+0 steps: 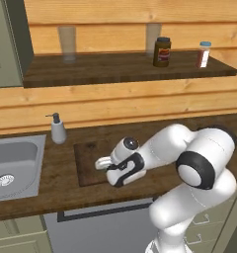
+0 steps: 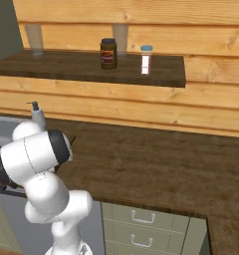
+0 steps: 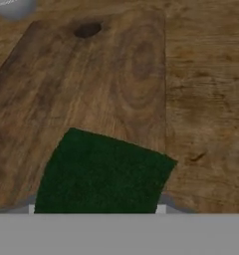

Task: Pick up the sponge from the counter and clean the cutting board by briefly scrubbing or pressing down on the cutting board. Once finished, release the sponge.

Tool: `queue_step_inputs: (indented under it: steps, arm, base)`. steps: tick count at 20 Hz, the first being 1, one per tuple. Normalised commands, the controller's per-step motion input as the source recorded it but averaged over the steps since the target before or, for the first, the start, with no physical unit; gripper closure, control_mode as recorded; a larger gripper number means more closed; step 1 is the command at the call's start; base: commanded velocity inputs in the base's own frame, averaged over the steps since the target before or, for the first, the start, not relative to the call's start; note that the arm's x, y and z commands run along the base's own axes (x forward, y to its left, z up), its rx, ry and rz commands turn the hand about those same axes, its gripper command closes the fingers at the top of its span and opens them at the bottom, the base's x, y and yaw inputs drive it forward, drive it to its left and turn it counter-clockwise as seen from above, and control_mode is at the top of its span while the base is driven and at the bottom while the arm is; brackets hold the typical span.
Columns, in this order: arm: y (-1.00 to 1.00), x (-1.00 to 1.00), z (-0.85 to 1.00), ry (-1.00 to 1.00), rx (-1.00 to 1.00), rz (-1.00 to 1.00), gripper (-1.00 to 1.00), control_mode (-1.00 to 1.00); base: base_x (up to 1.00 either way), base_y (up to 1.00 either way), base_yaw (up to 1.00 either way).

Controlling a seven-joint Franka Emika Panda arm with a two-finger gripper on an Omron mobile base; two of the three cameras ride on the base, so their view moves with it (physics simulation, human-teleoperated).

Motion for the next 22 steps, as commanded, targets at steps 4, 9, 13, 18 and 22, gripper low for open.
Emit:
queue_step_inputs:
  steps: [4, 9, 13, 18, 22]
  arm:
    - [-0.81, -0.06, -0.14, 0.00, 0.00, 0.00, 1.00, -1.00]
    - [-0.87, -0.02, -0.06, 0.00, 0.00, 0.00, 1.00, -1.00]
    - [-0.67, 0.00, 0.04, 0.00, -0.01, 0.00, 1.00, -1.00]
    - [-0.29, 0.19, 0.13, 0.00, -0.15, 0.00, -1.00, -1.00]
    - [-0.24, 0.14, 0.00, 0.00, -0.15, 0.00, -1.00, -1.00]
  base:
    - [0.00, 0.00, 0.00]
    - [0.00, 0.00, 0.00]
    - [0.00, 0.00, 0.00]
    - [0.00, 0.00, 0.00]
    - [0.00, 0.00, 0.00]
